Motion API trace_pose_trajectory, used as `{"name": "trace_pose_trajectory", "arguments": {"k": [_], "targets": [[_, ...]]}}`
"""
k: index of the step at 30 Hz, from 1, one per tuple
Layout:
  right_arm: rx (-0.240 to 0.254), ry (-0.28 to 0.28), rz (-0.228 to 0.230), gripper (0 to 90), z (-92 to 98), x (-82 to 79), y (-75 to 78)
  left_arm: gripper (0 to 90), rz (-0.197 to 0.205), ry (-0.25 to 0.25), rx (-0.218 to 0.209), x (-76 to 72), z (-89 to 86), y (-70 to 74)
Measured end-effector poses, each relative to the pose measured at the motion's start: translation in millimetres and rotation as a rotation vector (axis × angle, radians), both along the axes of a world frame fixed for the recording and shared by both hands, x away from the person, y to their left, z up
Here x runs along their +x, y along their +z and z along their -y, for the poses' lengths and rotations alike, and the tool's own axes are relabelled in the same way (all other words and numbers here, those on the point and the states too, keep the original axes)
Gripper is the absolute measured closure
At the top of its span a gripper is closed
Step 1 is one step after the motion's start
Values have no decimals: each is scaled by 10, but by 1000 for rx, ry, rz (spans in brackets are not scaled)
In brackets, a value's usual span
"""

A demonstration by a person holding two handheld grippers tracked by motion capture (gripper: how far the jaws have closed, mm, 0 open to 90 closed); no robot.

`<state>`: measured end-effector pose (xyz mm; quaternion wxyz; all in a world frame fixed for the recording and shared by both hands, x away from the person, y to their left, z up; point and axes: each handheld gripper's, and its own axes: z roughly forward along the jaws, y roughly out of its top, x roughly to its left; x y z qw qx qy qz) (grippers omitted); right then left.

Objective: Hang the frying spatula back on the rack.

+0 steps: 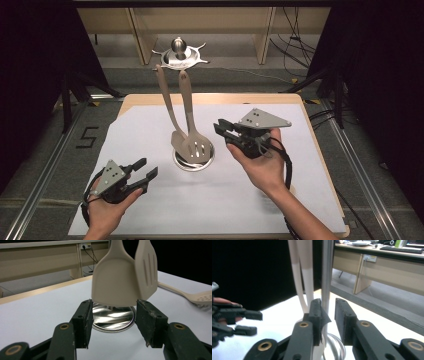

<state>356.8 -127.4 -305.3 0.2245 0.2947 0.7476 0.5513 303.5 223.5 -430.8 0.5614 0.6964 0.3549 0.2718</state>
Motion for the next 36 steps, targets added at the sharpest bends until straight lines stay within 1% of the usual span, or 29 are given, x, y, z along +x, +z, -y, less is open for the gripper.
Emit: {"name": "trace_pose_trajectory", "arguments": {"k": [1, 2, 3, 4, 6, 7, 8, 9, 10, 11, 14, 16, 17, 18, 19, 20, 21, 23, 25, 26, 28, 29, 30, 31, 32, 33, 34, 35, 36], "targets": [[-4, -7, -8, 798, 24, -5, -14, 485, -6, 10, 6, -10, -1, 9], [-14, -14, -13, 805, 51, -3, -30, 489, -3, 11, 6, -8, 0, 13], [-17, -16, -7, 812, 78, 2, -52, 492, -2, 12, 9, -10, -1, 18], [-19, -34, -18, 819, 105, -10, -70, 496, -1, 12, 17, -12, -5, 20], [-37, -39, -13, 827, 168, -3, -113, 501, -2, 13, 17, -17, -5, 18], [-26, -56, -40, 828, 187, -25, -137, 504, 0, 13, 21, -18, -7, 17], [-29, -51, -29, 828, 212, -11, -167, 505, -4, 16, 16, -24, -7, 16], [-31, -60, -40, 828, 238, -18, -190, 507, 0, 14, 14, -24, -12, 14], [-26, -68, -34, 828, 262, -11, -226, 509, 3, 10, 7, -21, -12, 11], [-33, -68, -40, 828, 286, -11, -240, 510, -6, 20, 16, -34, -18, 18], [-38, -87, -58, 823, 353, -18, -290, 514, -3, 22, 14, -33, -21, 22], [-38, -102, -52, 820, 391, -18, -327, 518, -1, 21, 14, -32, -19, 24], [-31, -111, -57, 819, 400, -24, -339, 519, 2, 19, 17, -29, -20, 25], [-38, -96, -48, 817, 424, -10, -352, 520, 3, 19, 15, -28, -17, 26], [-45, -109, -68, 816, 446, -25, -357, 523, 5, 18, 17, -27, -17, 27], [-45, -108, -61, 816, 462, -18, -370, 525, 2, 22, 11, -31, -11, 27], [-42, -123, -76, 815, 474, -34, -375, 526, 3, 21, 10, -30, -11, 28], [-38, -131, -75, 813, 499, -29, -394, 526, 7, 18, 6, -26, -9, 24], [-51, -122, -63, 811, 528, -16, -404, 526, 1, 23, 11, -35, -10, 27], [-35, -128, -69, 810, 524, -20, -417, 526, 1, 23, 11, -36, -10, 28], [-61, -131, -53, 808, 547, -15, -425, 528, 2, 23, 10, -36, -11, 30], [-32, -145, -71, 807, 533, -28, -442, 529, 2, 23, 10, -36, -12, 30], [-32, -145, -67, 806, 535, -23, -452, 529, 1, 23, 10, -36, -12, 30], [-51, -134, -59, 806, 550, -14, -455, 529, 0, 23, 11, -36, -13, 29], [-48, -125, -76, 806, 552, -12, -463, 530, -2, 24, 13, -38, -13, 30], [-37, -148, -99, 806, 544, -30, -472, 532, -3, 24, 14, -40, -12, 32], [-53, -136, -92, 808, 561, -17, -477, 536, -1, 23, 15, -41, -11, 36], [-51, -148, -90, 808, 558, -17, -491, 541, 8, 15, 8, -35, -9, 39], [-36, -155, -93, 809, 551, -12, -515, 547, -6, 20, 7, -48, -10, 57]]}}
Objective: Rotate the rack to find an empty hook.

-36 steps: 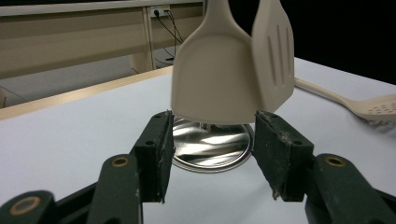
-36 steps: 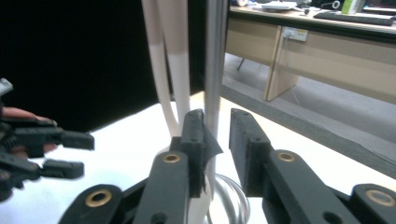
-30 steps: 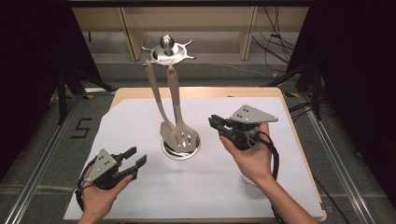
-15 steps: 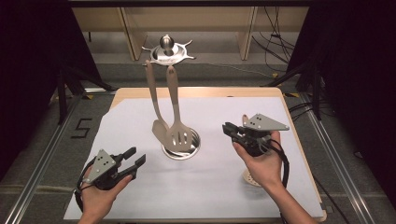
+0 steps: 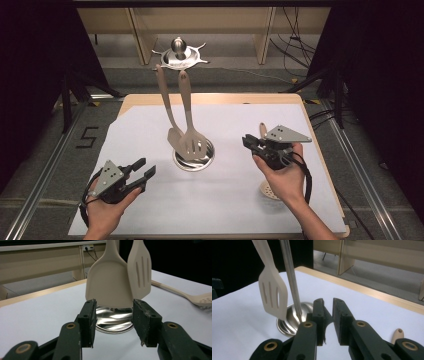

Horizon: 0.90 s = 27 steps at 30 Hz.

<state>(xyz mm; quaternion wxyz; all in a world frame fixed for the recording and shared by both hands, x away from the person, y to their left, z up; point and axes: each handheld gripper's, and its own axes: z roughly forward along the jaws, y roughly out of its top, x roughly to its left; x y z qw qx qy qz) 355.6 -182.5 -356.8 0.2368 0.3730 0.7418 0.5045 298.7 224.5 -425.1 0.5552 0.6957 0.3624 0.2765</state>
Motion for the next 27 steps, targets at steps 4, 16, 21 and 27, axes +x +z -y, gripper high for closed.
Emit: {"name": "trace_pose_trajectory", "arguments": {"k": [4, 16, 21, 27], "targets": [[-20, 10, -30, 814, 33, 16, -65, 626, -3, -12, -33, -7, 22, 132], [-42, 5, -78, 815, 67, 31, -271, 882, 124, -57, -39, 32, 327, 1006], [-49, -15, -103, 815, 70, 23, -276, 894, 177, -72, -40, 74, 502, 1356], [-38, -21, -103, 815, 61, 25, -308, 895, 225, -109, -47, 120, 700, 1677]]}}
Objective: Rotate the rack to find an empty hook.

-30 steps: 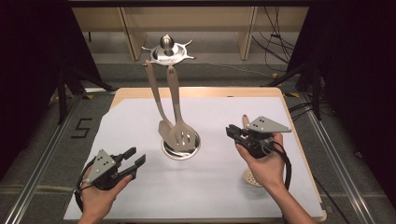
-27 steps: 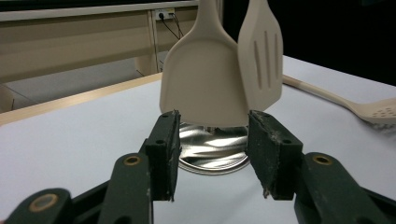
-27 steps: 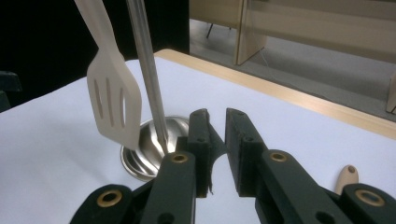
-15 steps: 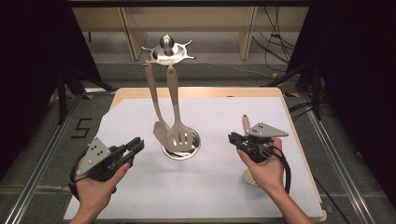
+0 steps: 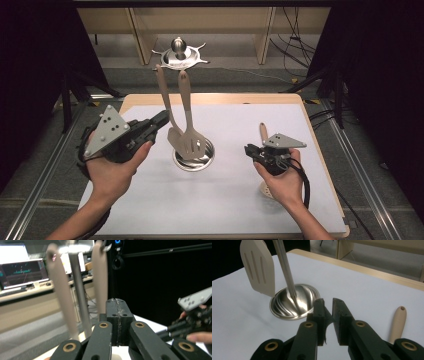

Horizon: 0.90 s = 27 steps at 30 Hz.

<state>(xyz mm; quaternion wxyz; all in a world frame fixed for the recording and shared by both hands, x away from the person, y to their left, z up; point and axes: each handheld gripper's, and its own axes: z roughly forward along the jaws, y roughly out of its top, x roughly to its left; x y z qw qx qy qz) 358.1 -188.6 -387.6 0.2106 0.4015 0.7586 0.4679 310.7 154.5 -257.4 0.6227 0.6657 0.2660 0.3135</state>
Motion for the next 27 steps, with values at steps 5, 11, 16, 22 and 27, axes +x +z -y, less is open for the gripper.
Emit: {"name": "trace_pose_trajectory", "arguments": {"k": [5, 11, 16, 22, 27], "targets": [[-11, 3, 12, 815, 16, 1, 6, 895, 23, -11, -6, 64, 121, 168], [-9, 17, 9, 815, 20, 14, -1, 896, 101, 1, -35, 102, 197, 215], [-1, 12, -13, 815, 12, 4, -6, 896, 178, 28, -68, 141, 214, 194], [3, 3, -29, 816, 3, -13, 10, 895, 208, 53, -70, 199, 245, 198], [-4, 17, -14, 816, 14, 3, 8, 895, 211, 66, -71, 246, 281, 201]]}}
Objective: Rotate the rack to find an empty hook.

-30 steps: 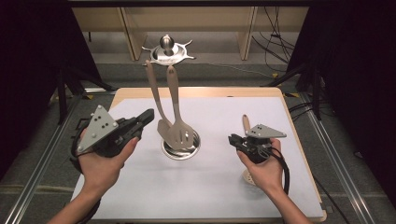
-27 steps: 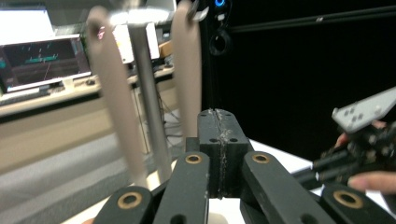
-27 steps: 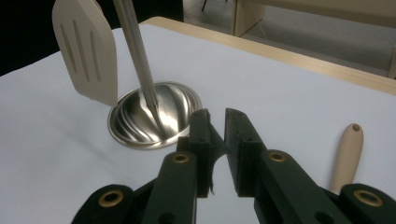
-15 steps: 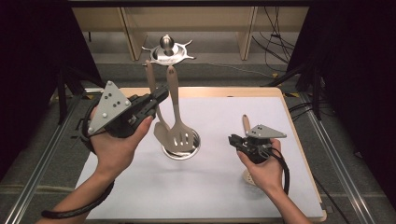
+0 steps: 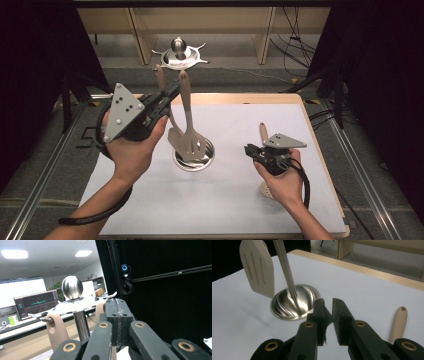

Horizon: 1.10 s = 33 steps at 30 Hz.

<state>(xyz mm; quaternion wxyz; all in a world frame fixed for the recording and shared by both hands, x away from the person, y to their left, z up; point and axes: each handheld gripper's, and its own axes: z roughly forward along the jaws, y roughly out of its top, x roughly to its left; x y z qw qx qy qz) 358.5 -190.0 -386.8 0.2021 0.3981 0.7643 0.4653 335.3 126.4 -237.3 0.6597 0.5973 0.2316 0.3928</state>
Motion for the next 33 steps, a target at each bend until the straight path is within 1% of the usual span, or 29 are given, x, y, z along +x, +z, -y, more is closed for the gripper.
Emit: {"name": "trace_pose_trajectory", "arguments": {"k": [2, 3, 5, 6, 9, 10, 11, 12, 13, 14, 15, 16, 17, 19, 20, 21, 22, 23, 26, 27, 28, 29, 32, 33], "targets": [[-7, -1, 18, 816, 8, 5, 1, 895, -3, -1, -4, 19, 22, 3], [1, 0, 1, 816, 2, -1, 2, 896, -4, -1, -4, 26, 32, 6], [5, -1, -2, 817, 3, -5, 6, 896, -1, -6, -11, 39, 59, 12], [-7, -5, 16, 817, 13, -1, 8, 895, -4, -8, -9, 41, 69, 17], [9, -4, -12, 817, 3, -9, 12, 896, -3, -8, -6, 52, 101, 24], [5, -5, -4, 817, 5, -6, 11, 896, -4, -6, -6, 59, 113, 25], [-6, -2, 18, 817, 11, 5, 2, 896, -4, -4, -4, 67, 122, 28], [-8, -2, 21, 817, 12, 6, 2, 896, -6, -3, -1, 76, 130, 32], [-8, 1, 19, 817, 10, 7, 0, 896, -7, 1, 1, 86, 136, 35], [2, -10, 5, 817, 1, -6, 2, 896, -8, 1, -1, 95, 143, 38], [-3, -6, 13, 817, 5, 0, 2, 896, -8, 2, -5, 101, 150, 40], [3, -10, 4, 817, 2, -8, 8, 896, -10, 4, -4, 104, 154, 43], [14, -15, -22, 818, -5, -21, 15, 895, -12, 5, -3, 107, 159, 44], [2, -12, 2, 818, 9, -10, 16, 896, -13, 3, -8, 117, 170, 47], [-5, -1, 15, 818, 18, 5, 7, 896, -14, 3, -11, 118, 177, 49], [0, -4, 9, 818, 16, 1, 11, 896, -16, 4, -7, 118, 183, 54], [-6, -1, 14, 818, 19, 4, 8, 896, -15, 1, -7, 120, 190, 58], [-1, -4, 6, 818, 15, -1, 11, 896, -12, -1, -9, 124, 201, 63], [-3, -1, 7, 818, 17, 1, 9, 896, -15, 0, -9, 133, 211, 75], [-2, -6, 27, 818, 17, 8, 5, 896, -17, 2, -10, 137, 210, 77], [-1, -7, 37, 818, 17, 10, 3, 896, -19, 5, -7, 142, 205, 79], [-2, -5, 30, 819, 20, 7, 7, 896, -21, 8, -8, 146, 201, 79], [-1, -6, 29, 819, 22, 8, 5, 896, -24, 6, -7, 157, 192, 79], [8, 4, 23, 819, 19, 12, -1, 896, -25, 7, -6, 157, 193, 79]]}}
